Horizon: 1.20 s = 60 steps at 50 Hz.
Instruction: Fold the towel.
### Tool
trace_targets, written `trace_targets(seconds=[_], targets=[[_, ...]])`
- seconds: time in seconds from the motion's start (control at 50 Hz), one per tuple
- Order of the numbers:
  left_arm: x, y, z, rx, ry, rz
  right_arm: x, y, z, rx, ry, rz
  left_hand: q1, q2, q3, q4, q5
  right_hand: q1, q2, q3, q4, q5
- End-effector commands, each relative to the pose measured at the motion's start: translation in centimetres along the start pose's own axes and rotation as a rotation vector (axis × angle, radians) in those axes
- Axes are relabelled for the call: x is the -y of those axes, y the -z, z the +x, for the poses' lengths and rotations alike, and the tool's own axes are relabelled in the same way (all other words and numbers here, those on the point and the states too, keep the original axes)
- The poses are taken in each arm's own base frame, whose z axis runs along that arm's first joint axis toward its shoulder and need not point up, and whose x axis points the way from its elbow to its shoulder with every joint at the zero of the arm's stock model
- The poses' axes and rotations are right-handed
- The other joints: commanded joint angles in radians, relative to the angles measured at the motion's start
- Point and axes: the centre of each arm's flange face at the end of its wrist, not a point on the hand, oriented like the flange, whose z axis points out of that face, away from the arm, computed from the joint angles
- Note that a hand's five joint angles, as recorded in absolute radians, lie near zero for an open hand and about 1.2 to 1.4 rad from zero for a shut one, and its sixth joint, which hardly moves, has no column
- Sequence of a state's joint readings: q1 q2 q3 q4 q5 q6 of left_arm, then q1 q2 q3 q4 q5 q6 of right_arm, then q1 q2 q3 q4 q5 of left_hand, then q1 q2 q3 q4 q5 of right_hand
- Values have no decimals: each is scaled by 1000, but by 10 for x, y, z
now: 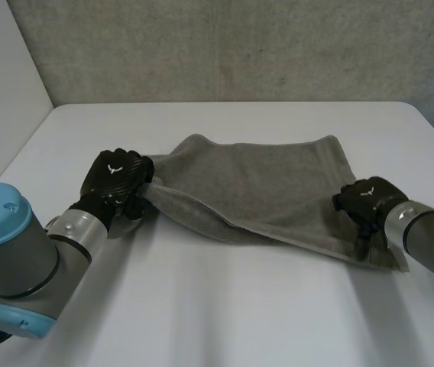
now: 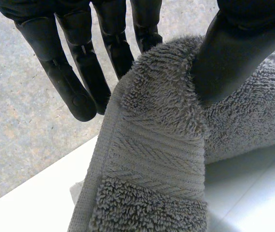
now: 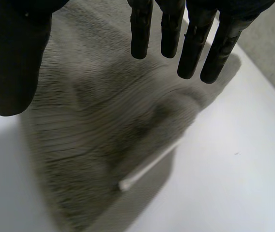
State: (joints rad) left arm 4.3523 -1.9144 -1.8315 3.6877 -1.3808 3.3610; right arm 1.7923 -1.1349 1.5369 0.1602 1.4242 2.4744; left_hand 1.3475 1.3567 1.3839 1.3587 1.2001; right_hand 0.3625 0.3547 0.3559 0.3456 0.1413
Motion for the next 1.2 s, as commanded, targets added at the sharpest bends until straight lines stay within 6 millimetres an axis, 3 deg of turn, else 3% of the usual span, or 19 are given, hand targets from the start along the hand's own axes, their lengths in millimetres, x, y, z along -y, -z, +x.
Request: trace_targets(seconds=[0.02, 0.12, 0.24, 0.46, 0.7, 0.74, 0.78, 0.8, 0.82, 0.9, 0.94, 0.96, 1.0, 1.04, 1.12, 1.2], targets=[[0, 0, 0, -1, 2, 0, -13, 8, -5, 10, -112, -28, 49, 40, 12, 38, 22, -54, -47, -48, -38, -8], [1, -1, 0, 2, 1, 3, -15, 24, -9, -1, -124, -5, 49, 40, 12, 38, 22, -49, -41, -42, -32, -2], [0, -4, -2, 4, 8, -20, -24, 25, -18, 3, -122, 25, 49, 40, 12, 38, 22, -49, -41, -42, -32, -2], [8, -6, -5, 14, 11, -5, -40, -2, -23, -54, -100, 86, 49, 40, 12, 38, 22, 113, 120, 119, 130, 159], [10, -6, -4, 13, 43, -1, -41, -15, -21, -59, -98, 81, 49, 40, 12, 38, 22, 360, 367, 366, 376, 406], [9, -6, -5, 14, 49, -3, -41, -16, -20, -62, -101, 78, 49, 40, 12, 38, 22, 448, 455, 454, 464, 494], [9, -5, -4, 11, 53, -4, -41, -15, -12, -100, -109, 71, 49, 40, 12, 38, 22, 851, 858, 857, 867, 897], [9, -5, -4, 11, 53, -4, -41, -15, -12, -100, -109, 71, 49, 40, 12, 38, 22, 853, 861, 859, 870, 899], [8, -5, -5, 12, 50, -6, -41, -15, -4, -135, -112, 66, 49, 40, 12, 38, 22, 1032, 1040, 1039, 1049, 1079], [8, -5, -6, 15, 48, -9, -27, -6, 13, -208, -105, 112, 49, 40, 12, 38, 22, 1034, 1042, 1040, 1051, 1080], [6, -4, -9, 22, 47, -18, 5, 20, 31, -279, -65, 228, 49, 40, 12, 38, 22, 1034, 1042, 1040, 1051, 1080], [6, -4, -9, 22, 47, -18, 5, 20, 31, -280, -65, 229, 49, 40, 12, 38, 22, 1034, 1042, 1040, 1051, 1080], [8, -3, -10, 23, 46, -23, 28, 43, 44, -327, -29, 312, 49, 40, 12, 38, 22, 1034, 1042, 1040, 1051, 1080], [19, 3, -14, 30, 42, -24, 36, 51, 44, -323, 4, 340, 49, 40, 12, 38, 22, 1034, 1042, 1040, 1051, 1080], [31, 11, -20, 41, 44, -31, 41, 62, 43, -293, 73, 329, 49, 40, 12, 38, 22, 1034, 1042, 1040, 1051, 1080], [41, 18, -31, 69, 44, -26, 34, 67, 51, -252, 168, 211, 49, 40, 12, 38, 22, 1034, 1042, 1040, 1051, 1080]])
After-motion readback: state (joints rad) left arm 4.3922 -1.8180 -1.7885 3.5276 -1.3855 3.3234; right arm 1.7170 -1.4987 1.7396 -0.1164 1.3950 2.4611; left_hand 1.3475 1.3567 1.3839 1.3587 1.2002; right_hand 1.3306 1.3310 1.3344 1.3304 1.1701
